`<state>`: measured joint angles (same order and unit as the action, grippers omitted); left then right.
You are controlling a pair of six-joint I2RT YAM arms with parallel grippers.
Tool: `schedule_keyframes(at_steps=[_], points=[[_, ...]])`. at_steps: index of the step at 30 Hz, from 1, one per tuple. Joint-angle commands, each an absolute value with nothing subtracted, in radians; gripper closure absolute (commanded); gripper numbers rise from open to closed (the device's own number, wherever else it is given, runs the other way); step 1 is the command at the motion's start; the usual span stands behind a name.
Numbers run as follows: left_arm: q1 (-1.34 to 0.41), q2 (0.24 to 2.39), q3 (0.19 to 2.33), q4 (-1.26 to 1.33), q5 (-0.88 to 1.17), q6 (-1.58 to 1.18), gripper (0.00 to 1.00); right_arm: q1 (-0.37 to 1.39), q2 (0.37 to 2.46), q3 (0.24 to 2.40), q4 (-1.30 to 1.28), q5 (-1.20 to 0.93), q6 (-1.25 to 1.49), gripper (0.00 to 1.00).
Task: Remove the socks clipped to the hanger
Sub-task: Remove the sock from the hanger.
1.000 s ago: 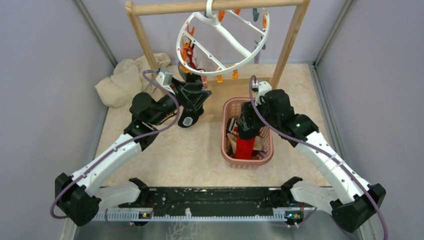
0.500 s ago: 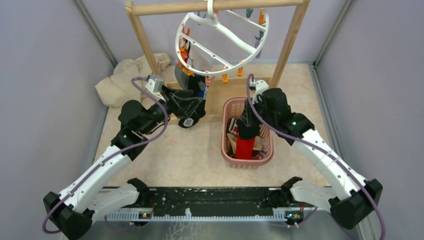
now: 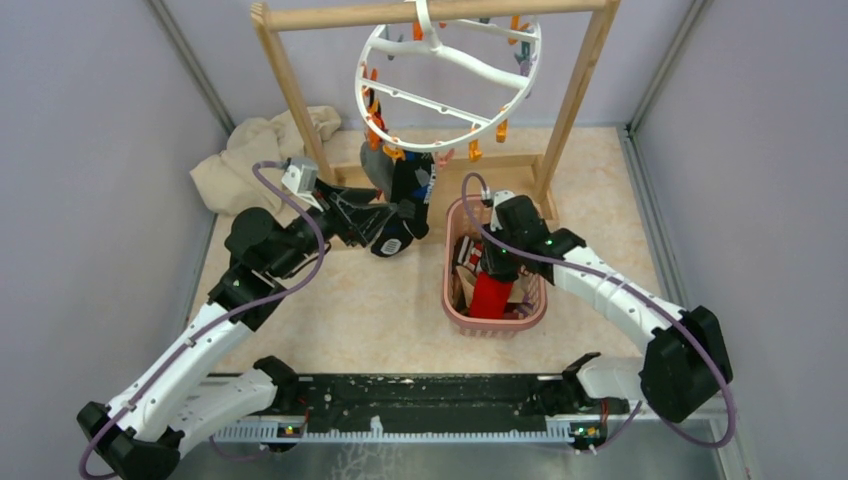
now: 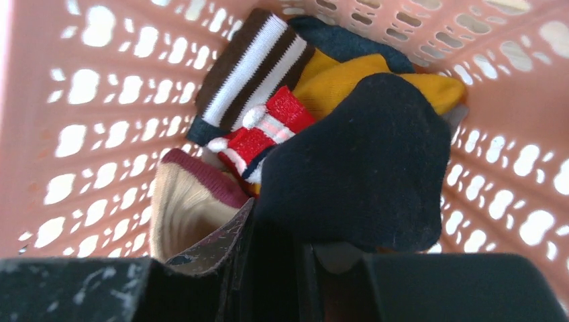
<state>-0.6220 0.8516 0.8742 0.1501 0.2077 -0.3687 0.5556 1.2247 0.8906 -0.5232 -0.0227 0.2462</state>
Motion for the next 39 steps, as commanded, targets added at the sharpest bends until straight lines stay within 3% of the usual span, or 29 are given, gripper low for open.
schedule_keyframes(at_steps=[1,8,13,17,26,30,39], points=[[-0.625,0.836,0.869,0.141,0.2,-0.354,0.31,0.587,1.311,0.919,-0.511,0.04,0.239,0.74],[-0.625,0.835,0.873,0.121,0.182,-0.34,0.31,0.651,1.45,0.907,-0.475,0.066,0.239,0.69],[-0.625,0.833,0.877,0.103,0.162,-0.315,0.3,0.656,1.468,0.89,-0.474,0.063,0.239,0.57],[-0.625,0.841,0.874,0.095,0.152,-0.297,0.3,0.657,1.357,0.928,-0.51,0.082,0.237,0.47],[-0.626,0.846,0.84,0.113,0.158,-0.303,0.3,0.657,1.062,1.04,-0.539,0.04,0.168,0.35],[-0.626,0.844,0.839,0.111,0.157,-0.303,0.3,0.657,0.988,1.037,-0.529,0.005,0.15,0.14],[-0.625,0.861,0.81,0.131,0.17,-0.296,0.3,0.657,0.961,0.993,-0.529,0.009,0.161,0.12]])
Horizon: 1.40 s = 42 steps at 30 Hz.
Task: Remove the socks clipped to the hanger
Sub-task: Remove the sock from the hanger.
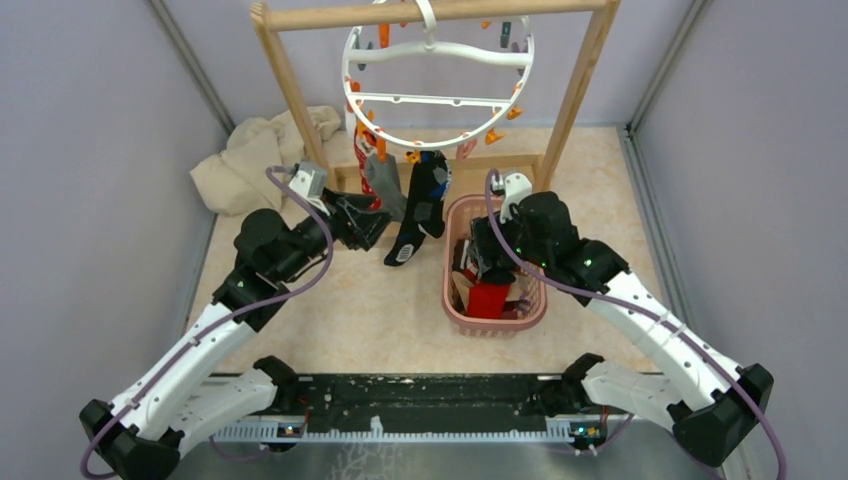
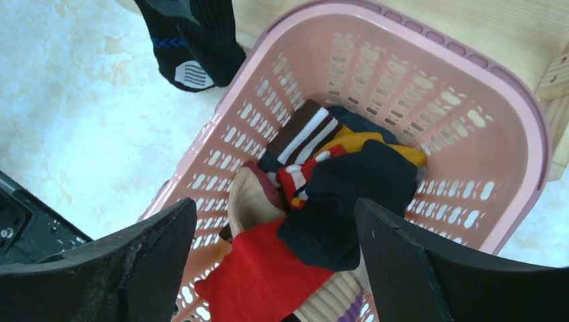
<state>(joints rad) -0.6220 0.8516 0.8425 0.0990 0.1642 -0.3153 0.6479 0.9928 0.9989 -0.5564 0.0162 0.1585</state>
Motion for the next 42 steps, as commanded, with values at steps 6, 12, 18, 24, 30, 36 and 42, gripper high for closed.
schedule_keyframes(at_steps=[6,12,18,24,30,36,42], points=[[-0.631,0.888,0.686,0.271,0.223,-0.291,0.3,0.657,0.957,1.0,-0.541,0.009,0.158,0.16],[-0.664,0.941,0.621,0.334,0.18,-0.266,0.31,0.657,0.936,0.996,-0.538,0.005,0.165,0.21],[-0.69,1.039,0.624,0.339,0.108,-0.244,0.31,0.657,0.921,0.983,-0.529,-0.02,0.173,0.25],[-0.693,1.098,0.597,0.393,-0.028,-0.232,0.32,0.657,0.901,0.975,-0.533,-0.034,0.18,0.25],[-0.694,1.14,0.6,0.445,-0.055,-0.202,0.32,0.657,0.881,0.96,-0.534,-0.042,0.181,0.25],[-0.695,1.203,0.588,0.539,-0.006,-0.2,0.32,0.656,0.874,0.953,-0.526,-0.054,0.182,0.25],[-0.697,1.249,0.56,0.609,0.031,-0.21,0.32,0.656,0.869,0.946,-0.525,-0.06,0.183,0.25]])
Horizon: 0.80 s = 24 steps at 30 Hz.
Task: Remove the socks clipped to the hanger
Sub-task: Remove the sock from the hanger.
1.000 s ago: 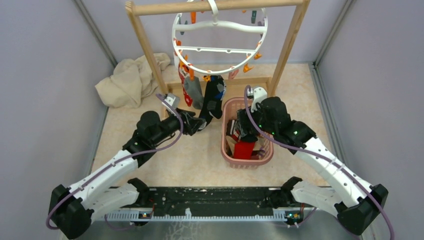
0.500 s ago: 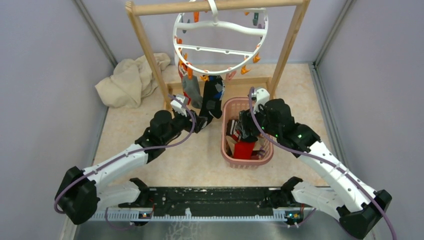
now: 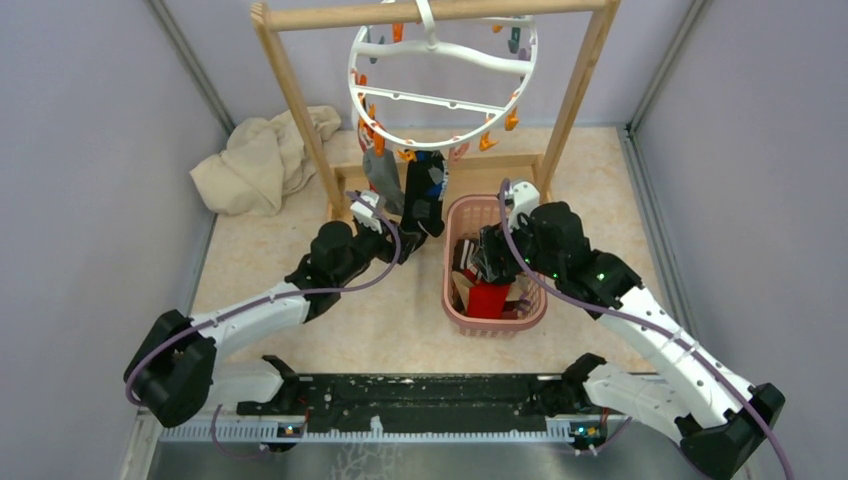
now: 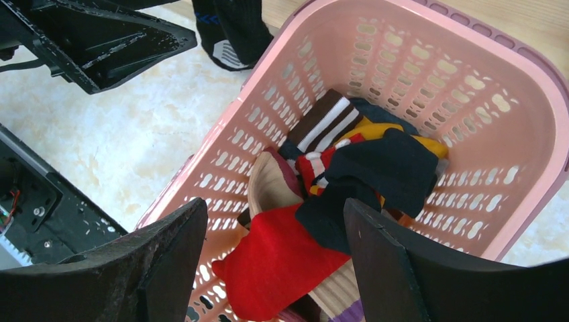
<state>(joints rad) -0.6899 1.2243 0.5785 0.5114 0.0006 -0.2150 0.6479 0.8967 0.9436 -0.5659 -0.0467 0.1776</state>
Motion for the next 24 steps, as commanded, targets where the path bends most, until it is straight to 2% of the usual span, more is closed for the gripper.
schedule_keyframes(at_steps=[1,24], points=[[-0.697,1.258,0.56,0.615,0.029,-0.208,0.32,0.657,0.868,0.945,-0.524,-0.063,0.183,0.25],[-0.704,1.393,0.486,0.76,0.009,-0.223,0.33,0.657,0.863,0.94,-0.536,-0.066,0.181,0.25]])
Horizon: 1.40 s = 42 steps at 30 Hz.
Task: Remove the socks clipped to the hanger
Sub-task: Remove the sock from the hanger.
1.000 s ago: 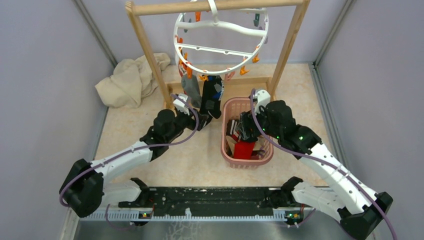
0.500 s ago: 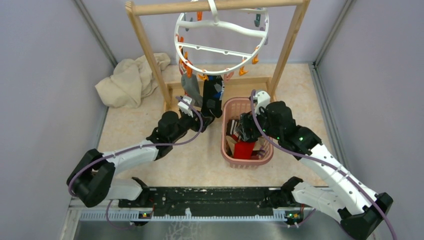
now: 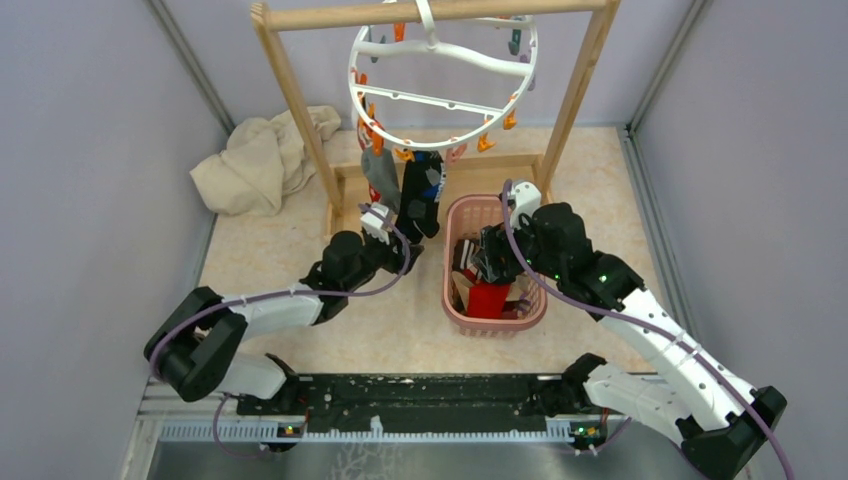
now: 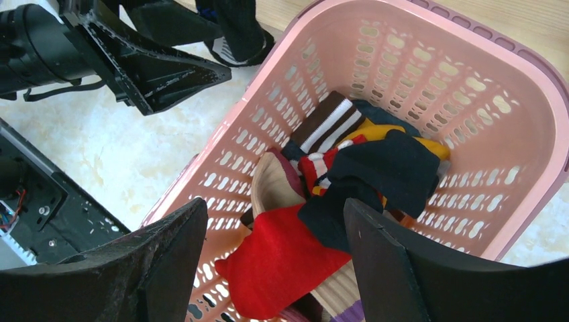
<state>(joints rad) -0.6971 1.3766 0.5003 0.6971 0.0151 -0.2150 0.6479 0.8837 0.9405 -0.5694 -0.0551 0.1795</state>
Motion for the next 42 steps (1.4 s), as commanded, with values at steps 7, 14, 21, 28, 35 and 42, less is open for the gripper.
schedule_keyframes(at_steps=[7,14,21,28,35,42], points=[[-0.704,1.438,0.515,0.769,0.009,-0.22,0.61,0.657,0.868,0.955,-0.543,-0.068,0.178,0.26],[-0.706,1.397,0.546,0.695,0.01,-0.224,0.99,0.656,0.865,0.954,-0.551,-0.064,0.176,0.26],[-0.717,1.297,0.54,0.63,0.037,-0.229,1.0,0.656,0.865,0.95,-0.539,-0.067,0.179,0.27],[-0.719,1.244,0.486,0.629,0.037,-0.183,0.76,0.657,0.862,0.943,-0.531,-0.082,0.188,0.27],[-0.718,1.216,0.365,0.797,0.066,-0.139,0.26,0.657,0.844,0.946,-0.556,-0.085,0.19,0.25],[-0.697,1.23,0.352,0.813,0.091,-0.14,0.02,0.657,0.808,0.913,-0.557,-0.088,0.192,0.24]])
